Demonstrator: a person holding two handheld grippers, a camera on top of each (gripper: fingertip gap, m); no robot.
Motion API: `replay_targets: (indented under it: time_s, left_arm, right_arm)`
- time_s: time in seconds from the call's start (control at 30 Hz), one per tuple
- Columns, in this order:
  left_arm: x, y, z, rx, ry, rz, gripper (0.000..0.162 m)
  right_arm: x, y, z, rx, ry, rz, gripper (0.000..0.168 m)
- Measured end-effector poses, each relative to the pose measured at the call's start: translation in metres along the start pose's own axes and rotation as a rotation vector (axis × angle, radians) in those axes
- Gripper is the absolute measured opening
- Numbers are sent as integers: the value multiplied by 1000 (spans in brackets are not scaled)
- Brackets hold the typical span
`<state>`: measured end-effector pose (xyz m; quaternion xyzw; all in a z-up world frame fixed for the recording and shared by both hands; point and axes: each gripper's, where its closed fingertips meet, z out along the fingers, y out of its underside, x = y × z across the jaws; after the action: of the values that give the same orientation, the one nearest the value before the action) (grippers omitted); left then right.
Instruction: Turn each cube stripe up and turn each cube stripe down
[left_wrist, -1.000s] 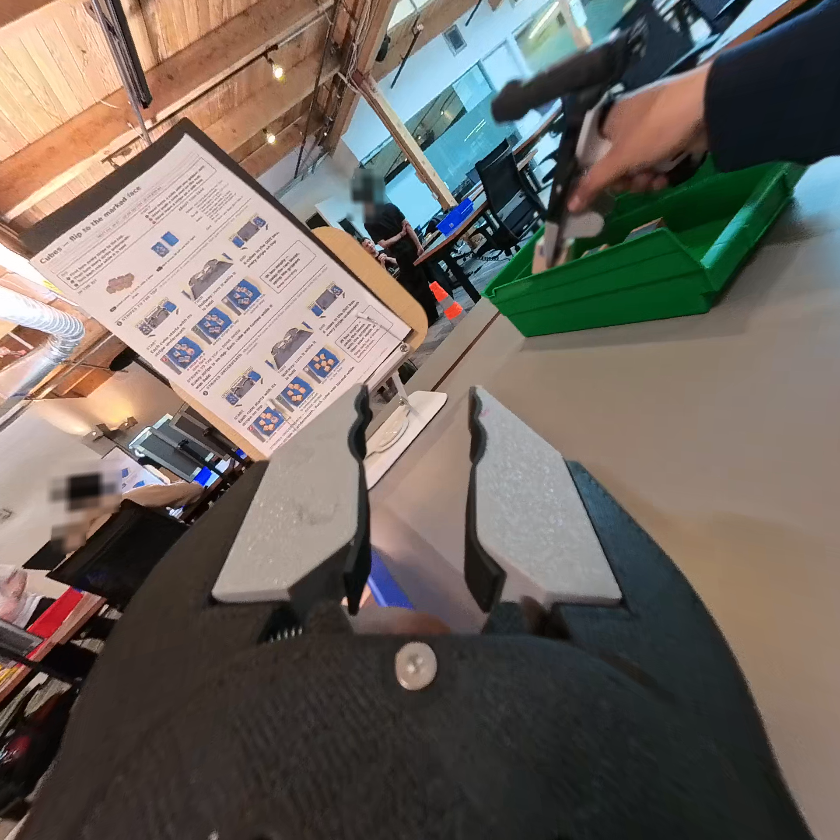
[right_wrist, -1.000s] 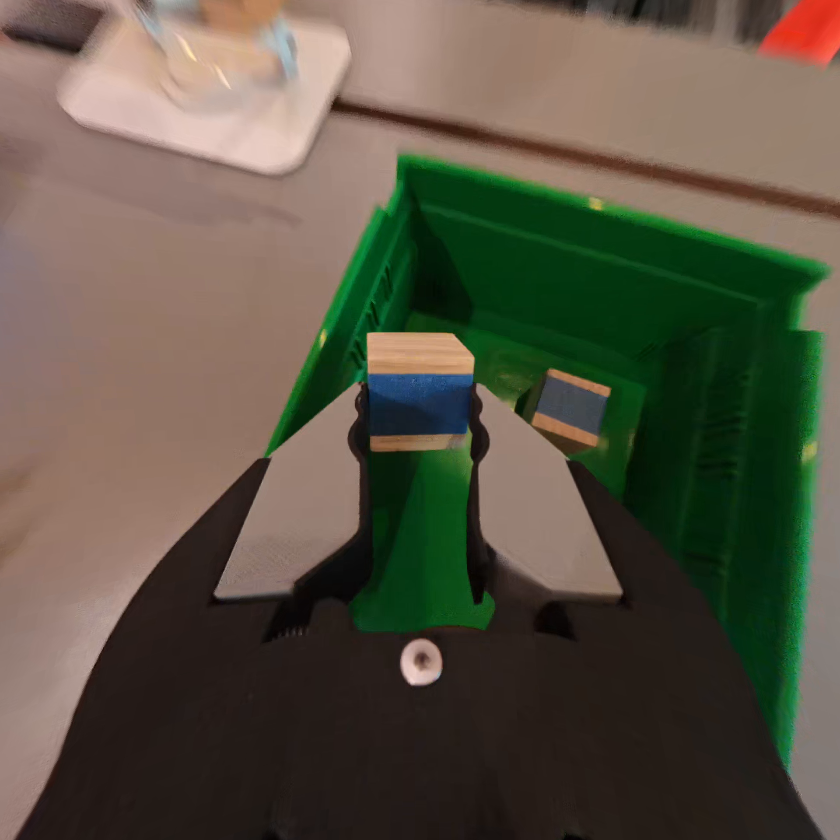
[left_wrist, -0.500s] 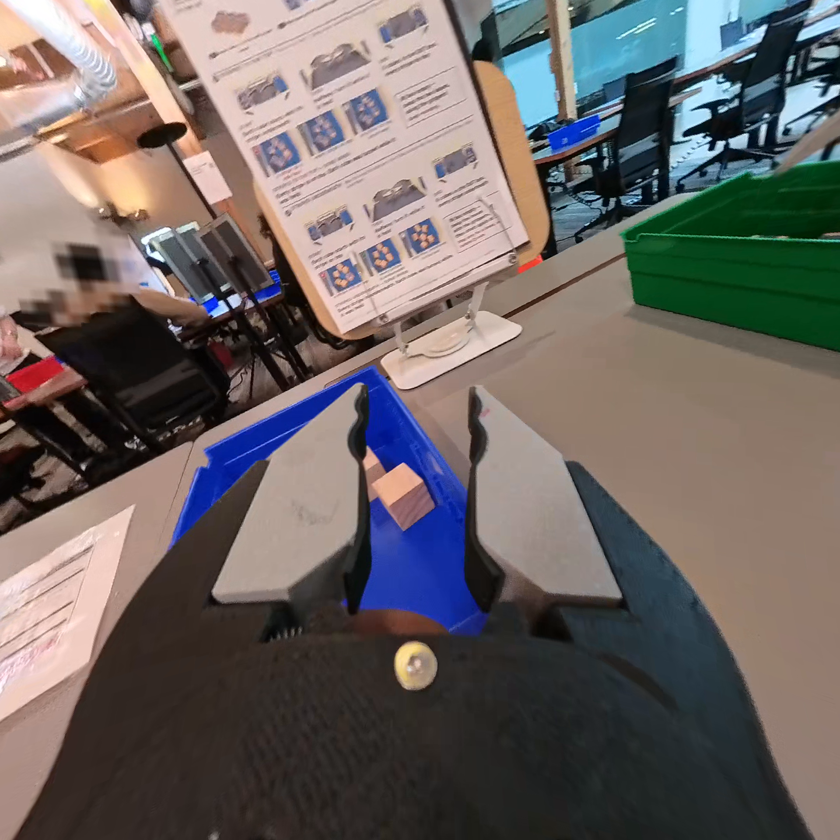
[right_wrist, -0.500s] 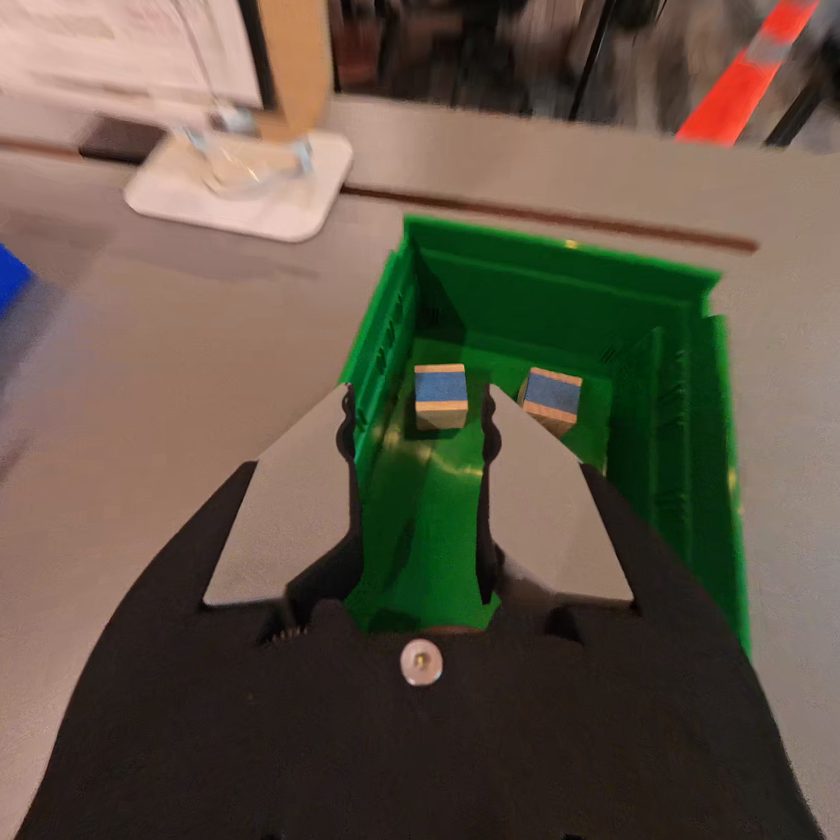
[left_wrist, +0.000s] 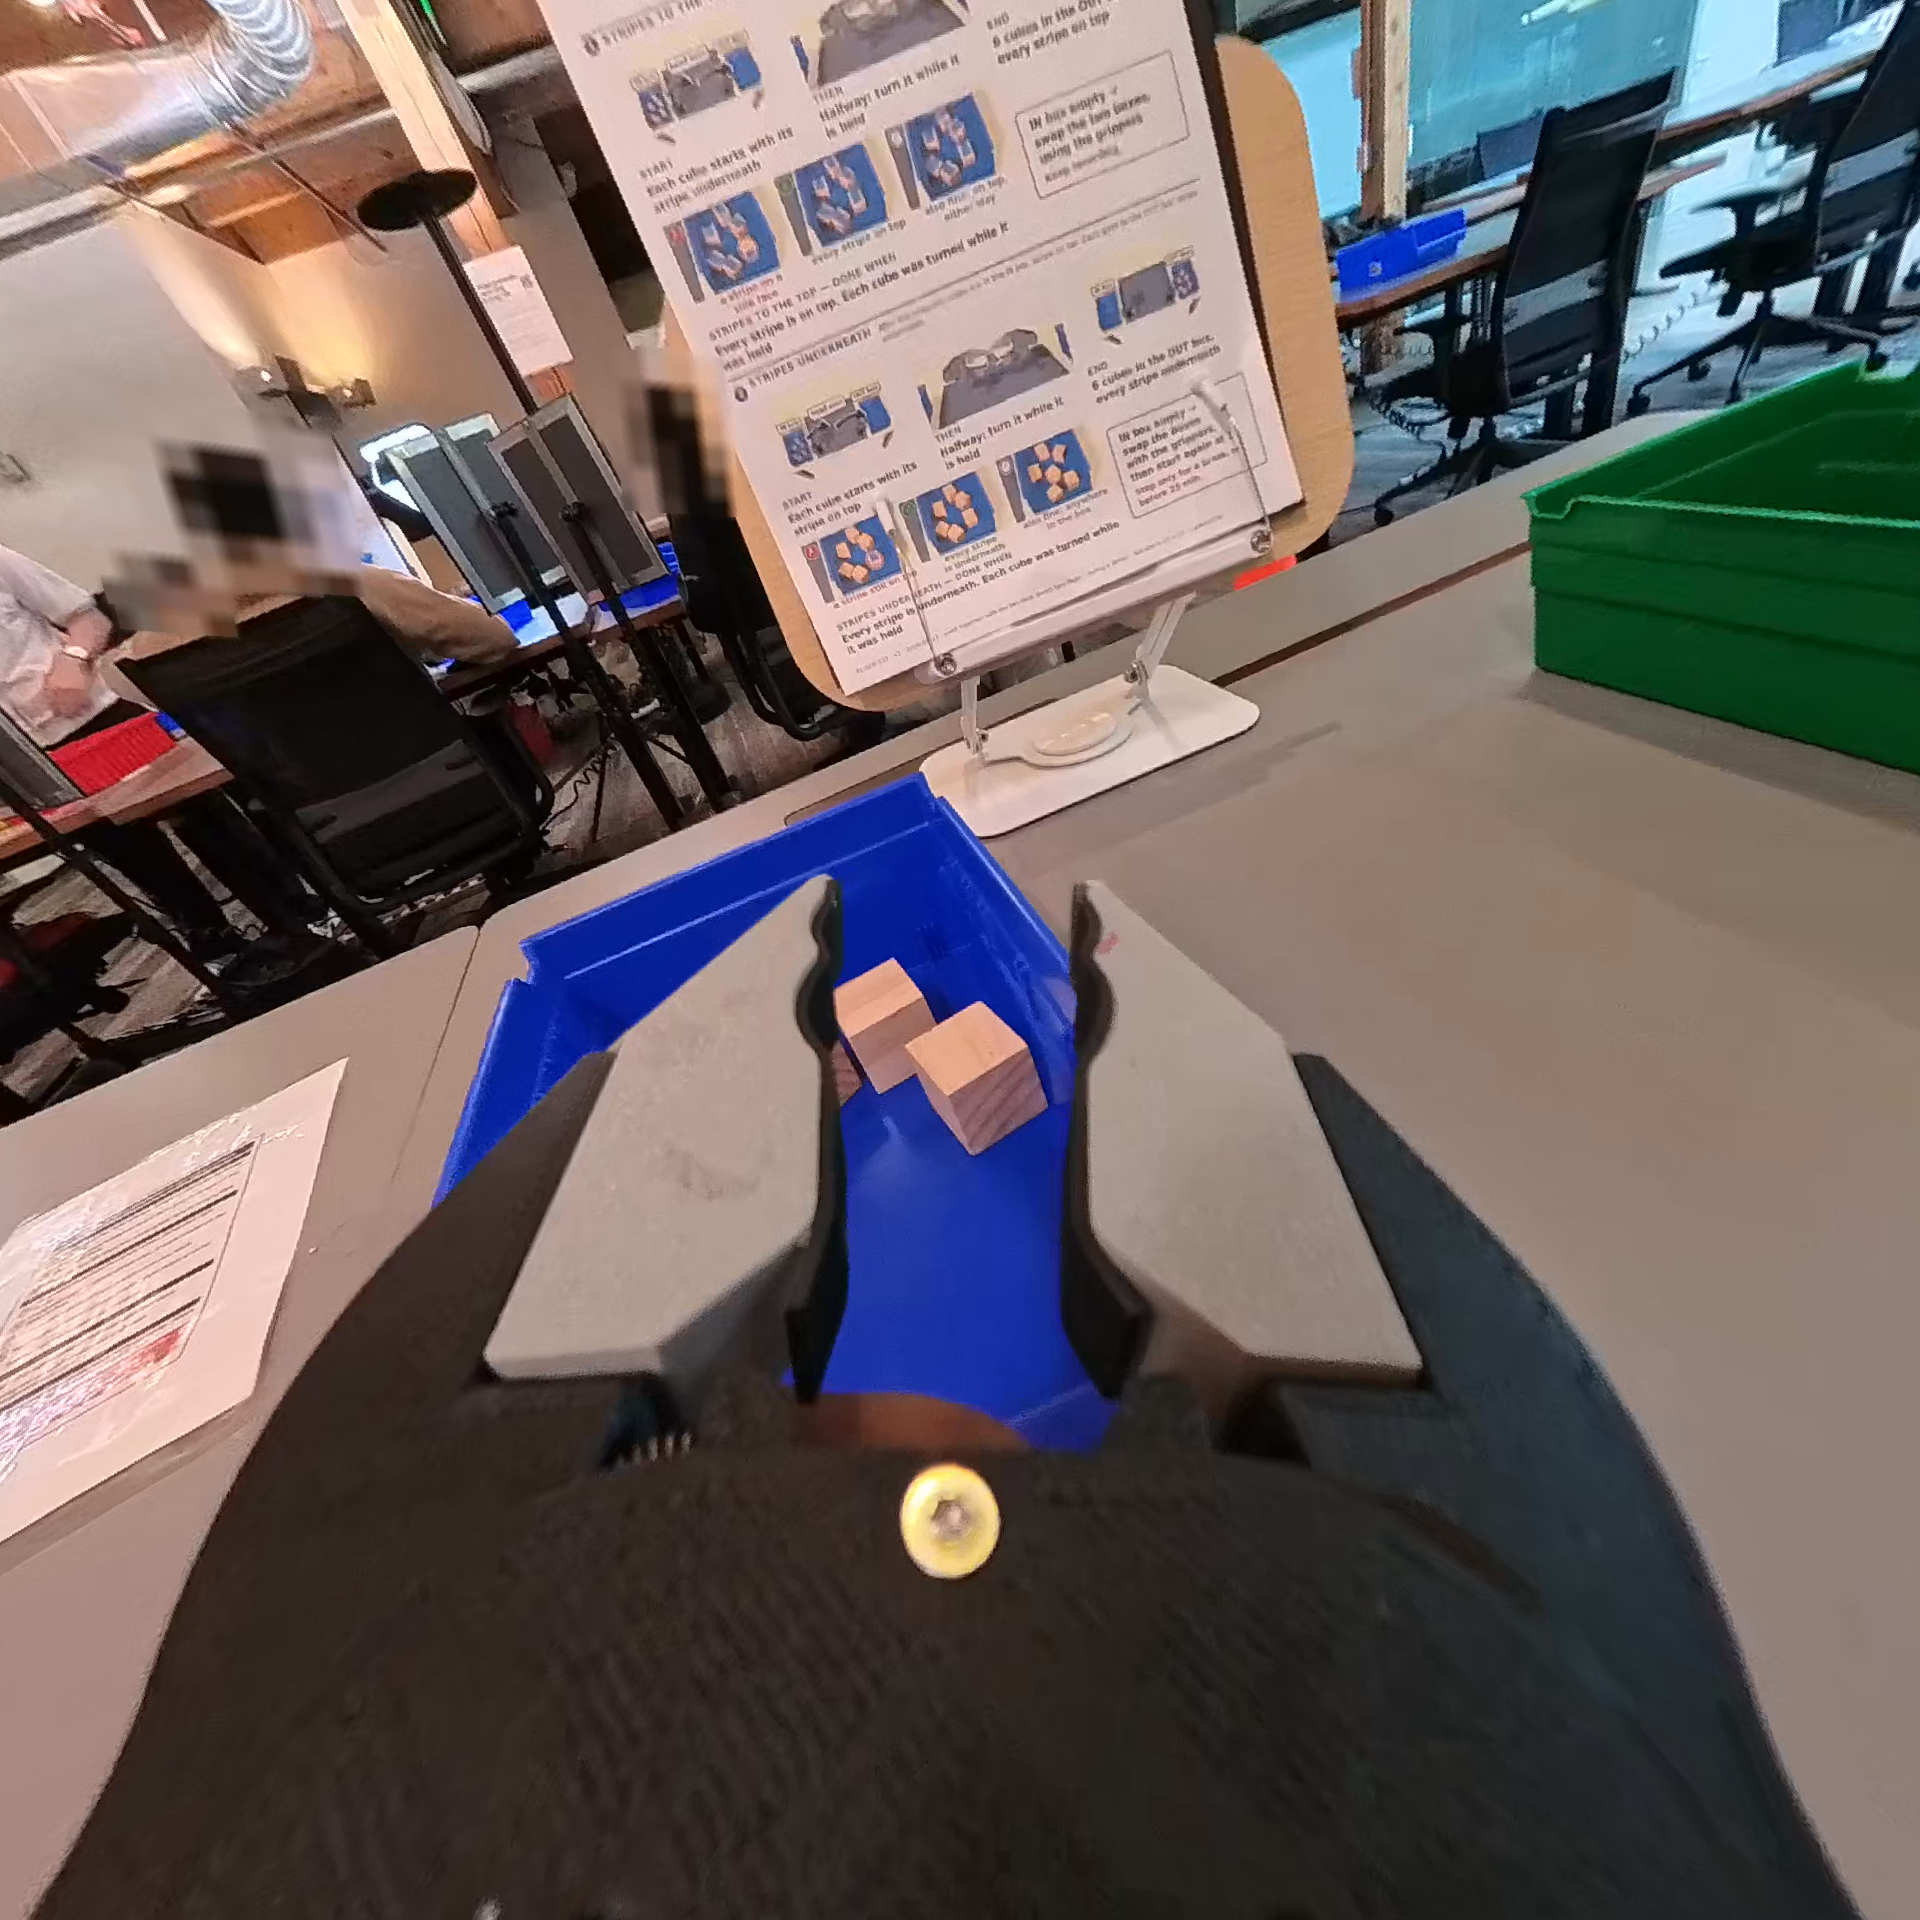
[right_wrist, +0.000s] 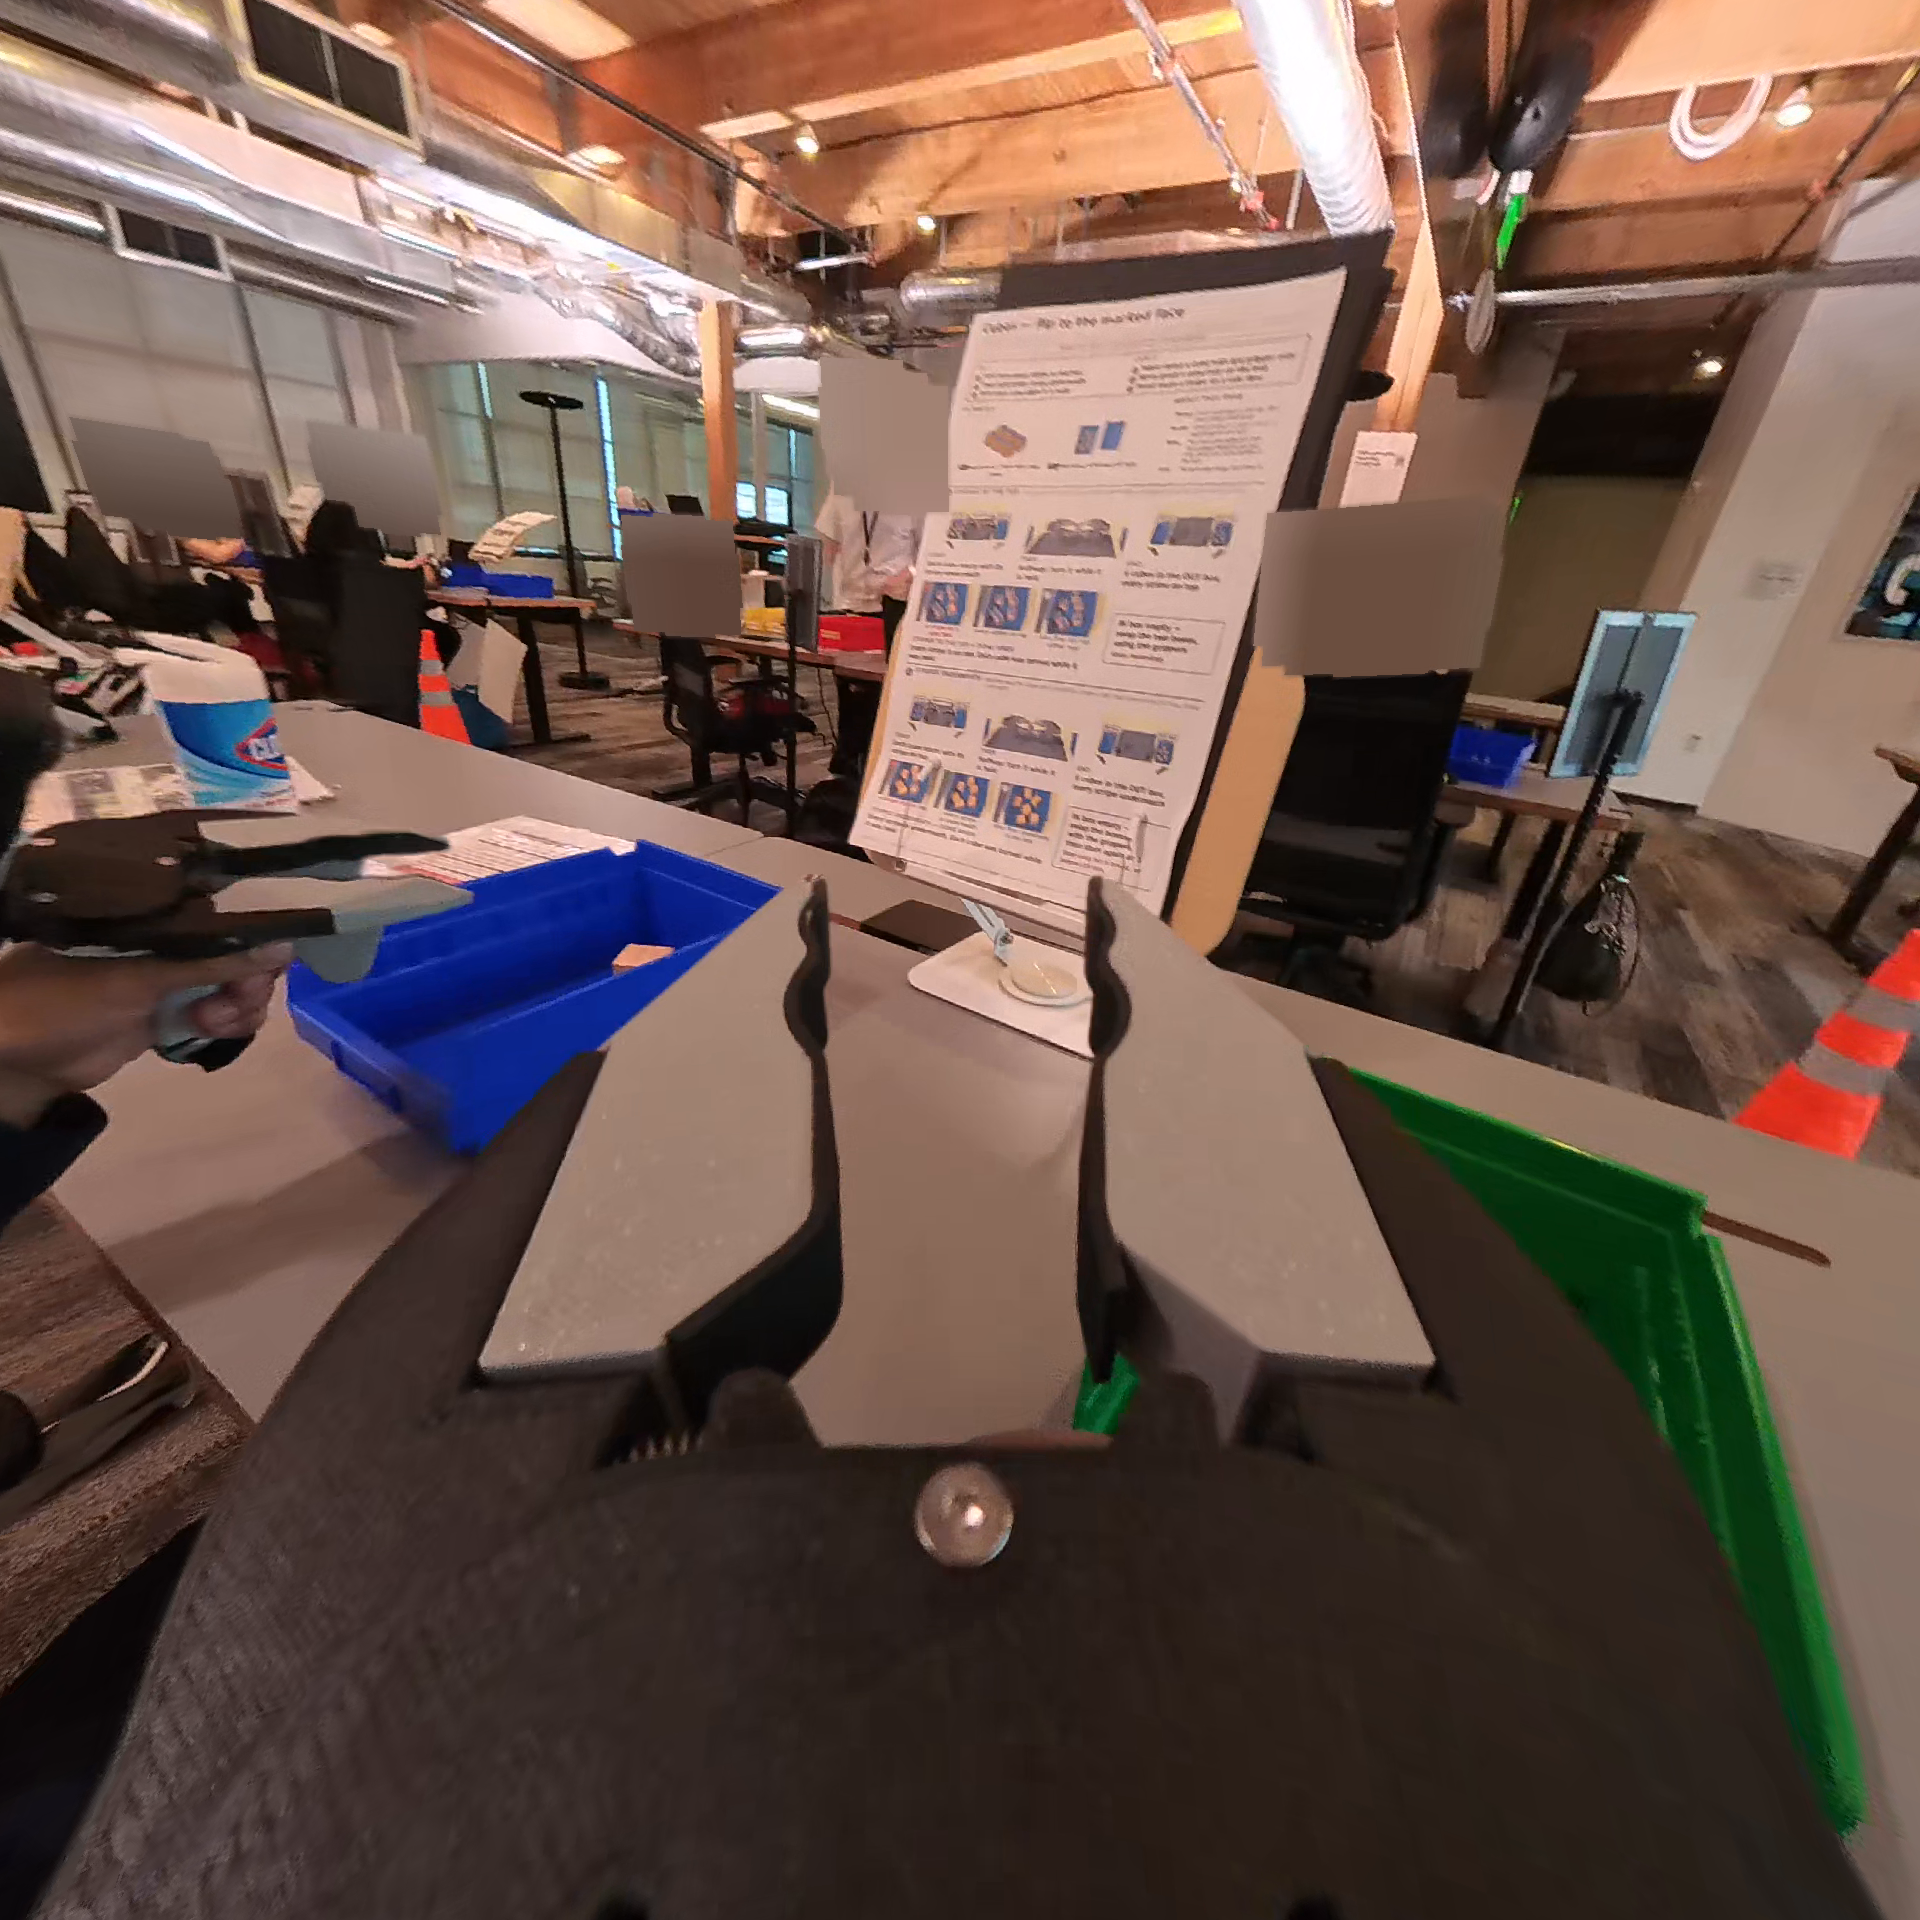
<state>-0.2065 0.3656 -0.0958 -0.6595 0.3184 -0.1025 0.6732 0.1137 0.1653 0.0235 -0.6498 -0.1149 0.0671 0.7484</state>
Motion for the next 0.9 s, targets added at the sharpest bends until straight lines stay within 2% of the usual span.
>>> replay_targets:
  time_s: [0.17, 0.27, 0.5, 0.67, 0.9]
  left_arm:
    - [5, 29, 10, -114, 30, 71, 41]
    - [11, 42, 21, -196, 134, 112, 41]
    - [-5, 79, 89, -509, 409, 229, 42]
    - [15, 99, 117, -570, 602, 234, 25]
    - [10, 138, 122, -741, 648, 434, 43]
  right_arm:
    - [-4, 4, 8, 9, -38, 11, 46]
    - [-6, 12, 13, -14, -52, 4, 46]
    - [-7, 27, 26, -67, -82, 8, 46]
    - [-7, 28, 27, -69, -71, -5, 46]
    - [-5, 33, 30, -87, -69, -13, 45]
